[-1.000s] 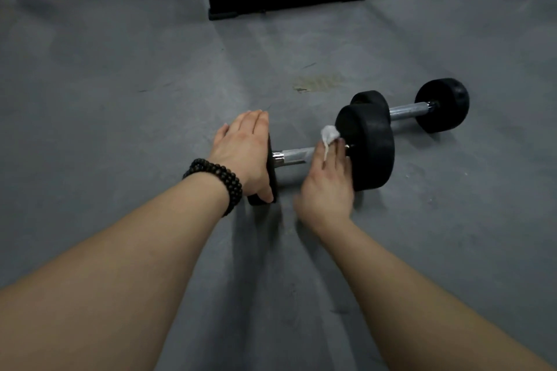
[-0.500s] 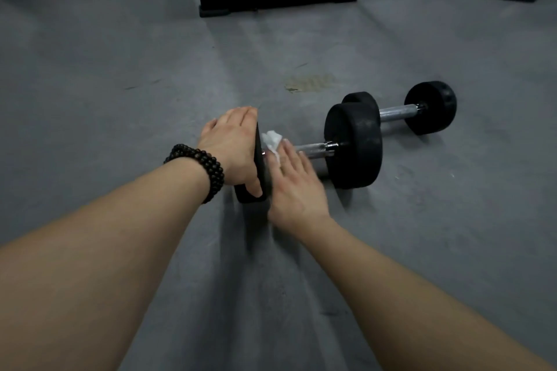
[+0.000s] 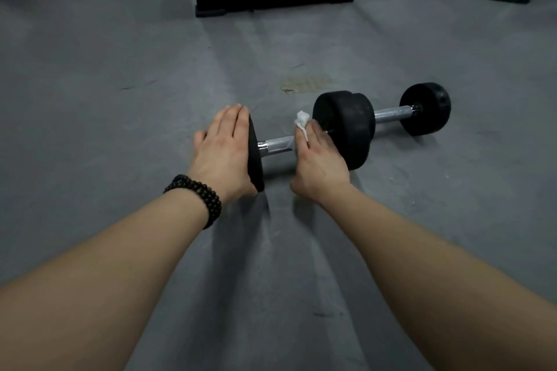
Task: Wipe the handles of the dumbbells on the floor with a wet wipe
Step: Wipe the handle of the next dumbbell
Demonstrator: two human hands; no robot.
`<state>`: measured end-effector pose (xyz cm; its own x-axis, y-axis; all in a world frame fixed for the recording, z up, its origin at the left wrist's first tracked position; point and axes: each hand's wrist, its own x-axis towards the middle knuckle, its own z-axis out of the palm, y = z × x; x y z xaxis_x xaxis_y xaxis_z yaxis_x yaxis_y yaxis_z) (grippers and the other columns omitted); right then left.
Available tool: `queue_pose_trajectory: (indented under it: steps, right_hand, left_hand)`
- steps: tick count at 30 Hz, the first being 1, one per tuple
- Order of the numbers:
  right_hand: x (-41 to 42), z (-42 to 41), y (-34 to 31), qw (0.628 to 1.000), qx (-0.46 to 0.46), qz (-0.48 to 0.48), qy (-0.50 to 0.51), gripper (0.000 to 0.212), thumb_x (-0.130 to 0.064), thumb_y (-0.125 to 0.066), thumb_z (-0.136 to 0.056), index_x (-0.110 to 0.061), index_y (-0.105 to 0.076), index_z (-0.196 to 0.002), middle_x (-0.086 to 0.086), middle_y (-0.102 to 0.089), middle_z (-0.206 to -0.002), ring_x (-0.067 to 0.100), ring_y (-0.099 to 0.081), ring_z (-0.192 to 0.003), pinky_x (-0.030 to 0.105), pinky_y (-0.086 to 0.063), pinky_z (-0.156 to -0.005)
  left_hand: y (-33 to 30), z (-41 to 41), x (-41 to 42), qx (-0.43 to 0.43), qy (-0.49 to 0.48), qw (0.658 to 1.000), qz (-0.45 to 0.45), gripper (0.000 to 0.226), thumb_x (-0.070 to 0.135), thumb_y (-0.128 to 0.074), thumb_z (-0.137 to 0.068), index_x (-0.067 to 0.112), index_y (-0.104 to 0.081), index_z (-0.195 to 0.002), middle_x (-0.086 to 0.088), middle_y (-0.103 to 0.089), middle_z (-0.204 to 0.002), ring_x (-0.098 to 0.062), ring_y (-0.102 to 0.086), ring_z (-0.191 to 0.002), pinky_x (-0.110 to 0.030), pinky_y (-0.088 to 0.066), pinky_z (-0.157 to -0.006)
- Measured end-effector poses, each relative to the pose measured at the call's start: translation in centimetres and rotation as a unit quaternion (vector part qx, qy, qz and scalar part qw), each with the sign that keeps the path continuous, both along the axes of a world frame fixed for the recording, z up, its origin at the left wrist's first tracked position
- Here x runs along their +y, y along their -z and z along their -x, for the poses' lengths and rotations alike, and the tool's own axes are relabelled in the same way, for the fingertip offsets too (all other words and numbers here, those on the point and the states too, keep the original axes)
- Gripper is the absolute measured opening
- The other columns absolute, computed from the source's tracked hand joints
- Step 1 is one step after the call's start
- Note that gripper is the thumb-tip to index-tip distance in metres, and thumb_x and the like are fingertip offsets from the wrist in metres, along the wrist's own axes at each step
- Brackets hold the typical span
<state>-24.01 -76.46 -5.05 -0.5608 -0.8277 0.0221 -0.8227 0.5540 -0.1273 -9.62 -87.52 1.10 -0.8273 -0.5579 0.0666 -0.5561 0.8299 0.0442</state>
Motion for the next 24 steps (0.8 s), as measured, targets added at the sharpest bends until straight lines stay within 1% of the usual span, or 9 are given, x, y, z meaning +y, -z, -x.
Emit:
queue_pose_trajectory:
  steps: [3, 9, 11, 14, 16, 18, 20, 22, 24]
  right_hand:
    - [-1.1, 1.4, -1.1, 0.999, -0.002, -0.035, -0.016, 0.100, -0.032, -0.062, -0.083, -0.007, 0.003, -0.156, 0.012, 0.001, -0.164, 0.024, 0.004, -0.151, 0.035, -0.003, -0.123]
    - [-2.9, -1.0, -0.3, 0.999, -0.036, -0.016, 0.010, 0.103, -0.036, -0.062, -0.080, -0.011, 0.002, -0.156, 0.012, 0.005, -0.164, 0.030, 0.013, -0.150, 0.042, -0.002, -0.122]
    - [-2.7, -1.1, -0.3, 1.000, -0.015, -0.010, 0.003, 0.102, -0.038, -0.062, -0.079, -0.014, -0.001, -0.156, 0.010, 0.000, -0.165, 0.030, 0.009, -0.150, 0.043, -0.007, -0.121]
    - [-2.2, -0.7, -0.4, 1.000, 0.018, 0.001, 0.002, 0.098, -0.040, -0.060, -0.077, -0.018, -0.007, -0.156, 0.006, -0.008, -0.164, 0.027, -0.001, -0.150, 0.044, -0.016, -0.116]
    - [-1.8, -0.9, -0.2, 1.000, 0.016, 0.005, 0.002, 0.097, -0.038, -0.058, -0.077, -0.018, -0.006, -0.156, 0.005, -0.008, -0.164, 0.026, -0.001, -0.149, 0.045, -0.018, -0.114]
    - [-1.6, -1.2, 0.2, 1.000, 0.005, 0.004, 0.011, 0.099, -0.036, -0.057, -0.077, -0.018, 0.000, -0.156, 0.006, -0.002, -0.165, 0.027, 0.005, -0.150, 0.046, -0.014, -0.116]
    - [-2.0, -1.8, 0.3, 1.000, -0.006, -0.008, 0.017, 0.103, -0.037, -0.057, -0.077, -0.015, 0.005, -0.156, 0.009, 0.006, -0.165, 0.028, 0.014, -0.150, 0.047, -0.002, -0.120]
    - [-3.0, -3.2, 0.5, 0.999, -0.006, -0.008, -0.030, 0.106, -0.038, -0.060, -0.075, -0.011, 0.004, -0.156, 0.014, 0.009, -0.164, 0.027, 0.018, -0.149, 0.047, 0.007, -0.120]
    - [-3.3, -4.0, 0.8, 0.996, 0.006, -0.017, -0.090, 0.106, -0.037, -0.061, -0.075, -0.009, 0.002, -0.156, 0.015, 0.008, -0.164, 0.025, 0.019, -0.149, 0.044, 0.008, -0.121]
  left_hand:
    - [-0.7, 1.2, -0.7, -0.028, -0.020, 0.999, -0.013, 0.144, 0.054, -0.091, -0.044, 0.013, -0.007, -0.154, -0.002, -0.011, -0.161, -0.020, -0.009, -0.148, -0.044, -0.024, -0.111]
    - [-1.9, 2.6, -3.8, -0.059, -0.016, 0.994, -0.086, 0.146, 0.052, -0.094, -0.041, 0.015, -0.008, -0.154, 0.000, -0.013, -0.161, -0.020, -0.011, -0.148, -0.045, -0.023, -0.112]
    - [-2.2, 2.6, -4.4, -0.058, 0.007, 0.992, -0.111, 0.145, 0.048, -0.096, -0.043, 0.014, -0.009, -0.154, -0.001, -0.012, -0.161, -0.020, -0.010, -0.148, -0.043, -0.022, -0.116]
    - [-2.4, 2.6, -5.3, -0.057, 0.037, 0.986, -0.150, 0.142, 0.042, -0.096, -0.048, 0.012, -0.008, -0.155, -0.004, -0.010, -0.162, -0.021, -0.009, -0.149, -0.033, -0.016, -0.120]
    - [-2.5, 2.6, -6.0, -0.061, 0.048, 0.984, -0.160, 0.142, 0.043, -0.096, -0.048, 0.013, -0.008, -0.155, -0.004, -0.012, -0.161, -0.022, -0.011, -0.148, -0.031, -0.017, -0.120]
    - [-2.6, 2.7, -6.2, -0.062, 0.052, 0.984, -0.156, 0.142, 0.045, -0.096, -0.046, 0.016, -0.010, -0.154, -0.004, -0.016, -0.160, -0.023, -0.016, -0.146, -0.033, -0.019, -0.119]
    - [-2.6, 2.8, -6.1, -0.064, 0.050, 0.985, -0.151, 0.142, 0.045, -0.096, -0.044, 0.017, -0.011, -0.154, -0.004, -0.018, -0.159, -0.024, -0.018, -0.145, -0.034, -0.020, -0.119]
    - [-2.4, 2.9, -6.0, -0.065, 0.040, 0.986, -0.149, 0.143, 0.045, -0.096, -0.044, 0.018, -0.010, -0.155, -0.002, -0.017, -0.160, -0.022, -0.016, -0.146, -0.035, -0.020, -0.120]
    - [-2.4, 3.0, -6.0, -0.066, 0.034, 0.986, -0.149, 0.143, 0.045, -0.096, -0.043, 0.019, -0.010, -0.154, -0.001, -0.017, -0.160, -0.021, -0.016, -0.147, -0.035, -0.021, -0.120]
